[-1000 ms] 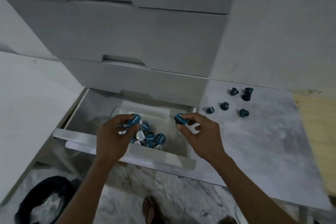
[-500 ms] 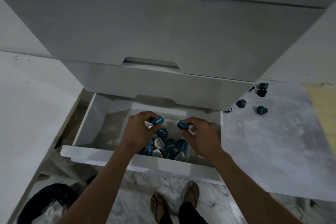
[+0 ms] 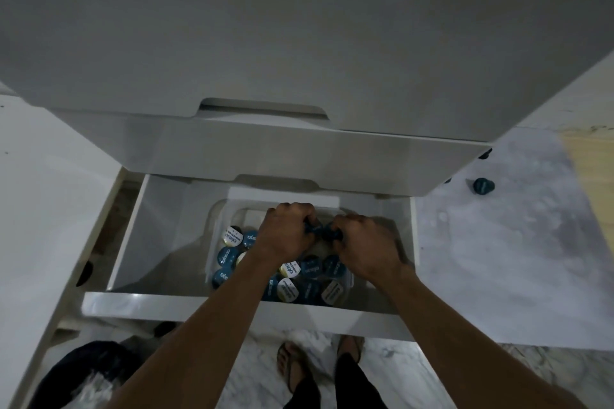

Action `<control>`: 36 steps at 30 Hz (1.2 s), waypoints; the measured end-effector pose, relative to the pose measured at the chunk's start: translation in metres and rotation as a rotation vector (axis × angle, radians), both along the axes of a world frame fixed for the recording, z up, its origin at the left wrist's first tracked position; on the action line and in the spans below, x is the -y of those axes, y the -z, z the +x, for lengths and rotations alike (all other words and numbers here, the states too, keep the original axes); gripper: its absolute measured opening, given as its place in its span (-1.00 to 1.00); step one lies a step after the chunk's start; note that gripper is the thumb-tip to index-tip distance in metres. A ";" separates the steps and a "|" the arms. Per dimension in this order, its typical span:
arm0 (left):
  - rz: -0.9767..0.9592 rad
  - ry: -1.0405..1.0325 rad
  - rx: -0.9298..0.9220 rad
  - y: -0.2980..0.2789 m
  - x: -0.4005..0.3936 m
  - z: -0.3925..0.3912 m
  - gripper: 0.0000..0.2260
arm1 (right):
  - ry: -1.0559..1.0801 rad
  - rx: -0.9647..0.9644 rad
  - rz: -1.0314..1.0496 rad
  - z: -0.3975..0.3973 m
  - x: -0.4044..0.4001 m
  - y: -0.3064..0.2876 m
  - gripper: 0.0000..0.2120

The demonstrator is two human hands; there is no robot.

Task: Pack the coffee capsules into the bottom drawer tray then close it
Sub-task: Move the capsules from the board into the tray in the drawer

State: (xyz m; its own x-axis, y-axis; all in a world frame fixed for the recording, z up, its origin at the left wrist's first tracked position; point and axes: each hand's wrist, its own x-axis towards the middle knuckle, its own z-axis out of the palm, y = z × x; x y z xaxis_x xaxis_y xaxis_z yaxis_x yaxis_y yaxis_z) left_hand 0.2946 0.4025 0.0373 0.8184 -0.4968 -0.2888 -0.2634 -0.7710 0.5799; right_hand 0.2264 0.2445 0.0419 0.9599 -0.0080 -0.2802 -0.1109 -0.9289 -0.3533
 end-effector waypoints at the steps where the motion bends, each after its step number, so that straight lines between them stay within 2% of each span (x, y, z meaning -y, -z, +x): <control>1: 0.011 0.007 -0.002 0.002 0.001 0.000 -0.83 | -0.014 0.003 -0.010 0.000 -0.001 0.001 -0.80; 7: 0.051 0.003 -0.021 0.008 0.000 -0.004 -0.86 | -0.036 0.018 -0.032 0.000 0.000 0.003 -0.82; 13: 0.061 0.008 -0.027 0.008 -0.003 -0.004 -0.83 | -0.029 -0.011 -0.004 -0.001 0.002 0.001 -0.76; 18: 0.035 -0.001 -0.003 0.008 -0.006 -0.005 -0.85 | -0.024 -0.003 0.003 0.001 0.002 0.000 -0.81; 23: 0.008 0.011 0.025 0.007 -0.006 -0.005 -0.83 | -0.030 0.018 0.014 0.004 0.002 -0.003 -0.77; 30: 0.039 0.031 0.004 0.007 -0.006 -0.006 -0.84 | -0.053 -0.049 -0.043 -0.001 0.002 -0.003 -0.84; 36: 0.024 0.011 -0.034 0.009 -0.011 -0.009 -0.86 | -0.058 -0.081 -0.025 -0.006 0.001 -0.003 -0.79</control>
